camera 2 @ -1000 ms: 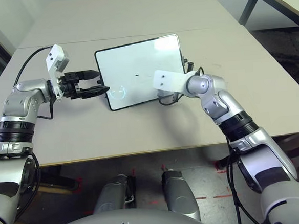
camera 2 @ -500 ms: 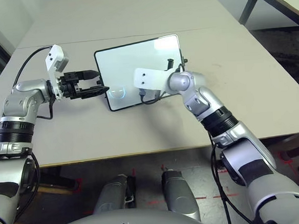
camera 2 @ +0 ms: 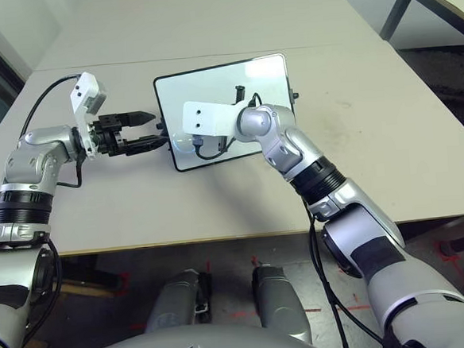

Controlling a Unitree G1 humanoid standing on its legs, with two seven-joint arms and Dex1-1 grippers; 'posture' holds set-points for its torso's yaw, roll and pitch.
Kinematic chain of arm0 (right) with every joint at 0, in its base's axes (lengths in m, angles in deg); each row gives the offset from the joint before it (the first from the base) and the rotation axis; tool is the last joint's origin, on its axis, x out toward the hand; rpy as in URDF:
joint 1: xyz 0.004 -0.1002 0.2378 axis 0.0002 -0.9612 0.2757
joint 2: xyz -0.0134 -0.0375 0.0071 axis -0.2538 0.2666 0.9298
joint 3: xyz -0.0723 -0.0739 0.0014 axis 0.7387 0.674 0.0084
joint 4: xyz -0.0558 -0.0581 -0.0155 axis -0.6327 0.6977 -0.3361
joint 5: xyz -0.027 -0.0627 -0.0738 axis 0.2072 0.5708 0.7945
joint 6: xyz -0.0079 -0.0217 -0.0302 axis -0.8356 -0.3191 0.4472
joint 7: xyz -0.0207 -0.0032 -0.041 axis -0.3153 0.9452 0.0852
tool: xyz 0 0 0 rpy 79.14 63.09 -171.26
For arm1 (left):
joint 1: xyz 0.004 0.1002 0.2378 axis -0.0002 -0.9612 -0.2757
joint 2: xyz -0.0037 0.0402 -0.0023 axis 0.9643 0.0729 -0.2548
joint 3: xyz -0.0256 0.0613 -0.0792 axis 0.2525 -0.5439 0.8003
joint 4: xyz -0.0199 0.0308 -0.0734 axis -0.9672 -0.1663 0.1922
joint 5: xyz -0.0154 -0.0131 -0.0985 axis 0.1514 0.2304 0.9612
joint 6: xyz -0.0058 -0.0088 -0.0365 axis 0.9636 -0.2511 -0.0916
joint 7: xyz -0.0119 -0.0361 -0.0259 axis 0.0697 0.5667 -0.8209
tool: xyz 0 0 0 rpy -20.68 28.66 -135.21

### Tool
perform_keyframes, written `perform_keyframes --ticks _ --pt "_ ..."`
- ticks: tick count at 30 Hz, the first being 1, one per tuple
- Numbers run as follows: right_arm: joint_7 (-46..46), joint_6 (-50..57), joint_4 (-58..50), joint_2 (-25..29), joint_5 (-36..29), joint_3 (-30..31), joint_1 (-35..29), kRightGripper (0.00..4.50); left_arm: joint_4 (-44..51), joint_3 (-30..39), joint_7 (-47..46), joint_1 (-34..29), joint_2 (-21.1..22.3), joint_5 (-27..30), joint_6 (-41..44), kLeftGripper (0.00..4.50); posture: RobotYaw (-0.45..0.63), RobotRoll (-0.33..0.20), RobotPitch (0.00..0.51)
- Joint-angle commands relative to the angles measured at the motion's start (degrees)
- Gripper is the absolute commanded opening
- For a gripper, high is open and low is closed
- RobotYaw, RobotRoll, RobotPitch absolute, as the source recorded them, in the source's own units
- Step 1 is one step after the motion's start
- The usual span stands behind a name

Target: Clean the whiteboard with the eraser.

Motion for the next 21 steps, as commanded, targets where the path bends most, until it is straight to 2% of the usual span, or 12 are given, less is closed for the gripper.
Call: perform_keyframes --ticks 1,21 --pt "0.4 0.8 0.6 2.1 1.3 0.6 -2.7 0.11 1.2 0.1 -0.1 -0.5 0.4 0.5 0.3 4.50 0.13 0.000 0.104" --pt "0.5 0.4 0.8 13.1 -0.1 -4.1 -8.6 0.11 0.0 0.0 0.0 0.3 0.4 0.2 -0.1 4.50 0.12 0.000 0.105"
